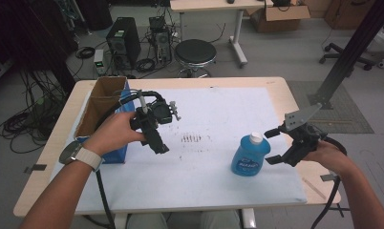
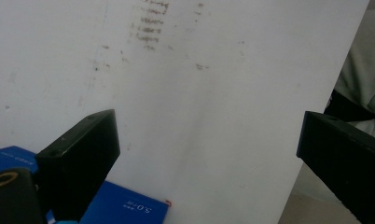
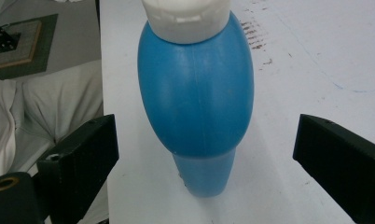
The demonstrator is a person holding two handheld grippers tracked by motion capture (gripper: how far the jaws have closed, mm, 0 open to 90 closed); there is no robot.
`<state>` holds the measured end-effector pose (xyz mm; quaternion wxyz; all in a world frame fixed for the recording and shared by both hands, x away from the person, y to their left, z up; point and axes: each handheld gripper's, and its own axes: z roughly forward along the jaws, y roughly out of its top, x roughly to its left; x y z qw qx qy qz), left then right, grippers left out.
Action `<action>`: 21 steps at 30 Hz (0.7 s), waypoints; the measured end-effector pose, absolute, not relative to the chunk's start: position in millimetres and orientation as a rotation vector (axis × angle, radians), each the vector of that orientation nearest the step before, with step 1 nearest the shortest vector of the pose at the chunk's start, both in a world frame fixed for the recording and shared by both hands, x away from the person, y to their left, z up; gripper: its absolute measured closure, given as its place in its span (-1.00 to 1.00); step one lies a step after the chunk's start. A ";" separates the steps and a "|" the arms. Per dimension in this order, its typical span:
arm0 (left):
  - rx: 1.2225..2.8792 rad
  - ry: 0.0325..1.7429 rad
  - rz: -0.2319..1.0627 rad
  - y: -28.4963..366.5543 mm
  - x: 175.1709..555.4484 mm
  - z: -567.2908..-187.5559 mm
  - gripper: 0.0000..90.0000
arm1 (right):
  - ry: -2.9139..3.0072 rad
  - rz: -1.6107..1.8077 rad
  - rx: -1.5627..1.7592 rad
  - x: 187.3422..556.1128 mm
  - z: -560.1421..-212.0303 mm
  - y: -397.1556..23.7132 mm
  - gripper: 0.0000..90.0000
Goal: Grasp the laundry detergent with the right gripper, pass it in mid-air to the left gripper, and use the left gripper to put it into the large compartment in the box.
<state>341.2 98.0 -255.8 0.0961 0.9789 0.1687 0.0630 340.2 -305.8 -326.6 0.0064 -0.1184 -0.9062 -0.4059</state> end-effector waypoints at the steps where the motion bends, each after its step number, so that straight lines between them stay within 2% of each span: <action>1: 2.900 0.500 0.187 98.1 341.2 -255.9 -0.86 | -2.832 -1.274 -0.373 340.4 -327.9 -306.3 -0.86; 21: 2.901 0.512 0.176 98.5 342.0 -259.9 -0.86 | -2.803 -1.285 -0.388 340.3 -352.0 -308.8 -0.85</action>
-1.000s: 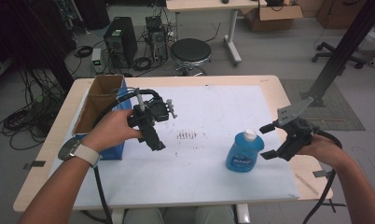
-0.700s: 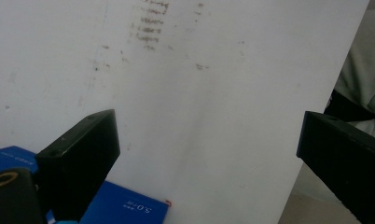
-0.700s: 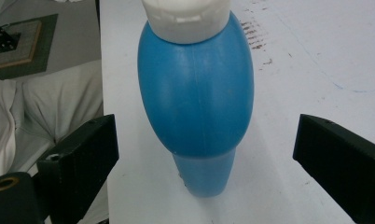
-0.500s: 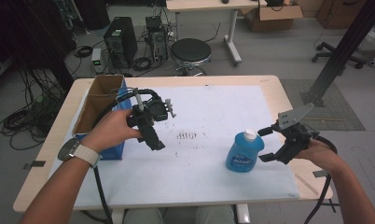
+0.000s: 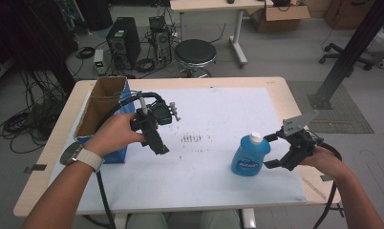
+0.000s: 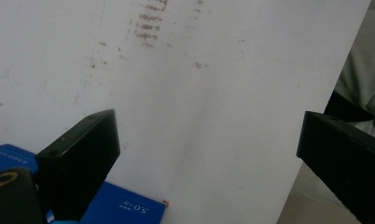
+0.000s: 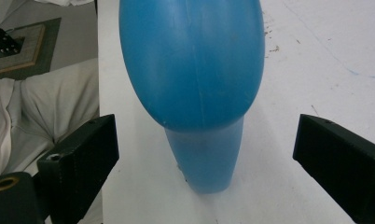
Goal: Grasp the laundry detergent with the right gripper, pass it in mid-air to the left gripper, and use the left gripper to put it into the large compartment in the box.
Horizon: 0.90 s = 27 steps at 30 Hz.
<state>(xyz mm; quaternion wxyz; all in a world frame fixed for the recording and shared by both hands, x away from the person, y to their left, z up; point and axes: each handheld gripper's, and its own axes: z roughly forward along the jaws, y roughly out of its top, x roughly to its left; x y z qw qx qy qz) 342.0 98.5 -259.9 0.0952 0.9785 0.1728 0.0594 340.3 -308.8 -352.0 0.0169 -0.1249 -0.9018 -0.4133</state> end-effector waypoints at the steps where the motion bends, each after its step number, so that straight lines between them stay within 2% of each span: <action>1: 2.901 0.518 0.175 98.3 341.8 -260.1 -0.86 | -2.803 -1.282 -0.390 340.3 -353.1 -308.9 -0.86; 27: 2.896 0.523 0.173 97.6 342.6 -260.7 -0.86 | -2.727 -1.456 -0.406 336.7 -375.6 -314.8 -0.84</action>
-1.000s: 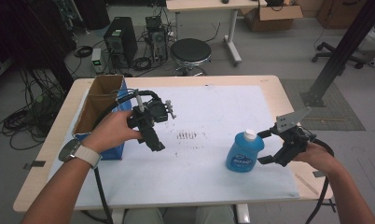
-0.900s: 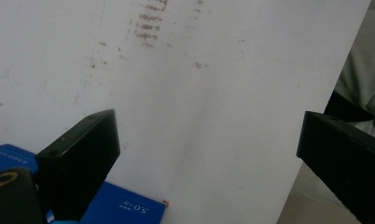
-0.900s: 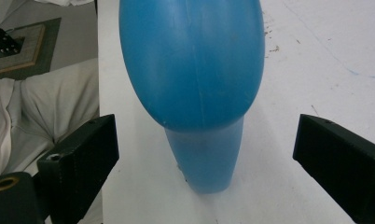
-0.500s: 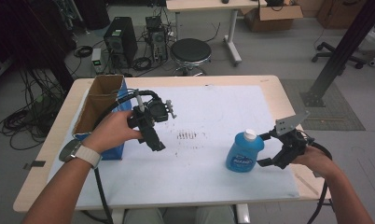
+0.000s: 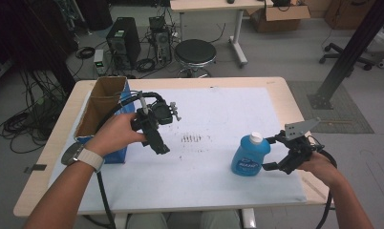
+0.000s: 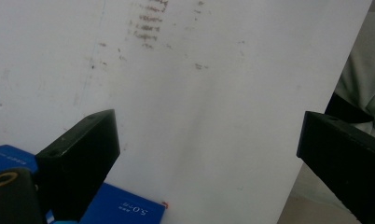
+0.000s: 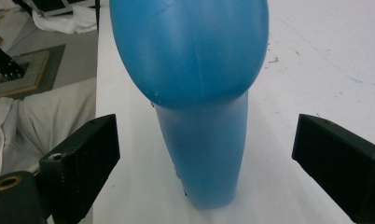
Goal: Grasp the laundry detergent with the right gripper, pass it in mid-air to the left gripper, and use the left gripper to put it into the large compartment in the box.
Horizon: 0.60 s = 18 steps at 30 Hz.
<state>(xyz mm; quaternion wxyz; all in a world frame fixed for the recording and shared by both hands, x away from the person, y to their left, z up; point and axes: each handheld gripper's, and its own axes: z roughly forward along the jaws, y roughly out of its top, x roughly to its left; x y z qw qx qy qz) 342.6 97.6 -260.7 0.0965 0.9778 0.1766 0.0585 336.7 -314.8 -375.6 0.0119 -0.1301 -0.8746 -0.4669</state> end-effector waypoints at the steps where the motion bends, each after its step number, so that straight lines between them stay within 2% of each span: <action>1: 2.896 0.524 0.173 97.7 342.7 -260.7 -0.86 | -2.723 -1.464 -0.408 336.6 -376.7 -315.0 -0.84; 18: 2.904 0.511 0.172 95.7 343.1 -261.4 -0.86 | -2.677 -1.545 -0.435 335.6 -388.2 -318.0 -0.84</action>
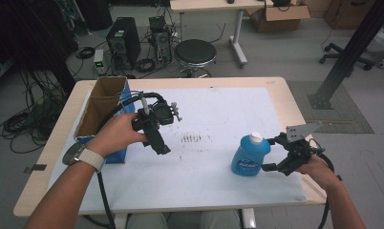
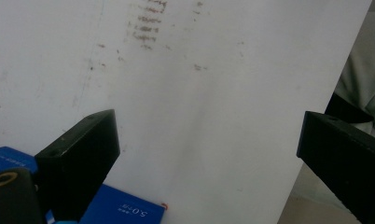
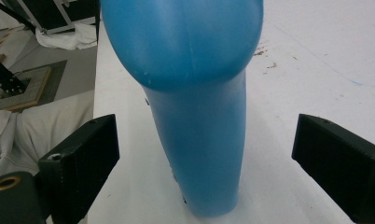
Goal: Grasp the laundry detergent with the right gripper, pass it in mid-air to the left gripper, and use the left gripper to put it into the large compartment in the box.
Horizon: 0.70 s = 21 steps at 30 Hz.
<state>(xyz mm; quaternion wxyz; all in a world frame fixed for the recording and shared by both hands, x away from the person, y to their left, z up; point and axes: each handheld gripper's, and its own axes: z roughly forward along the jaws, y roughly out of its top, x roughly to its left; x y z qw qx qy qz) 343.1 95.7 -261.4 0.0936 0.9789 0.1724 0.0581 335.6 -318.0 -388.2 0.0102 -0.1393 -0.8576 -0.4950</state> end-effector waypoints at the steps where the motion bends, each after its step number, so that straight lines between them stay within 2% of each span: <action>1: 2.904 0.511 0.172 95.7 343.1 -261.4 -0.86 | -2.677 -1.545 -0.435 335.6 -388.2 -318.0 -0.84; 21: 2.898 0.514 0.172 96.4 343.2 -261.5 -0.86 | -2.660 -1.580 -0.396 338.2 -396.7 -295.0 -0.82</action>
